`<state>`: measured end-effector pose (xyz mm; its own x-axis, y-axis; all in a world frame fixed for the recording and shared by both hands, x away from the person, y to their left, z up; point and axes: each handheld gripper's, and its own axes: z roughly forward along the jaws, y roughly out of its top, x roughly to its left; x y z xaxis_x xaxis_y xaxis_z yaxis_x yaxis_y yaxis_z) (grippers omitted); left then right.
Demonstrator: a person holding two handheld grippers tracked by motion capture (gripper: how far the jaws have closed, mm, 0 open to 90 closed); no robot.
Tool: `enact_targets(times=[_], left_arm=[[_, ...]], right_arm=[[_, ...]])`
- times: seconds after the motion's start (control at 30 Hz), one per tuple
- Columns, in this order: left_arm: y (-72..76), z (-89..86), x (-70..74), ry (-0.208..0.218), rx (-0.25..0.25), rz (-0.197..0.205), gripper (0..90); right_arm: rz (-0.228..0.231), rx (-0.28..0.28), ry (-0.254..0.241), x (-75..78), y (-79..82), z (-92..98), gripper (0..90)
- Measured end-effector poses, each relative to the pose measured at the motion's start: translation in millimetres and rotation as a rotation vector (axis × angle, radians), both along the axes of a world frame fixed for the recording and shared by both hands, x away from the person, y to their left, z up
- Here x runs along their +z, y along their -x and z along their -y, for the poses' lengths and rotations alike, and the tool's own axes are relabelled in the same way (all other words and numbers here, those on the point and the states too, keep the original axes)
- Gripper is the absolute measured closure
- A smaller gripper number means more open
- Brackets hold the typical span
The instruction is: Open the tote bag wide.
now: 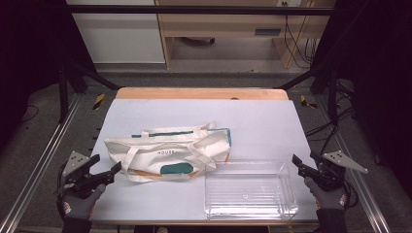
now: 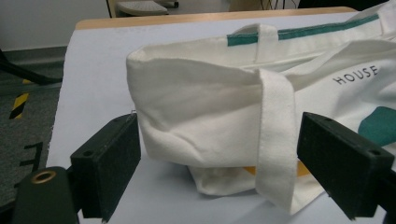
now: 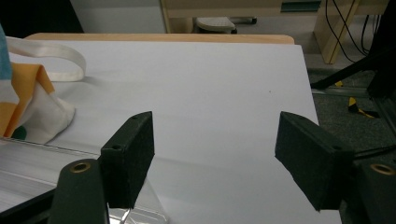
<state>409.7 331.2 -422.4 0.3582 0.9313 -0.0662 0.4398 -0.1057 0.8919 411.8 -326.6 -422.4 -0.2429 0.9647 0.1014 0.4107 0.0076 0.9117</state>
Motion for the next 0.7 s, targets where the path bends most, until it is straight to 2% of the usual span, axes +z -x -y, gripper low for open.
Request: enact_targets(times=[0.27, 0.47, 0.53, 0.63, 0.7], left_arm=[[0.7, 14.5, 6.4, -0.021, -0.028, 0.022, 19.9], [1.6, 20.4, 12.2, -0.006, -0.034, 0.042, 25.8], [1.4, 23.9, 13.0, -0.013, -0.034, 0.049, 28.5], [0.4, 27.4, 11.9, -0.017, -0.039, 0.040, 33.0], [0.0, 29.6, 11.9, -0.022, -0.038, 0.038, 35.6]], right_arm=[[0.012, 0.015, 0.003, 13.2, 4.4, -5.2, 33.3], [0.021, 0.023, 0.006, 24.0, 7.2, -11.3, 35.8], [0.033, 0.034, 0.015, 29.9, 8.2, -15.8, 36.4], [0.042, 0.060, 0.009, 39.8, 9.8, -26.6, 36.8], [0.056, 0.097, 0.017, 48.6, 10.9, -41.7, 37.8]])
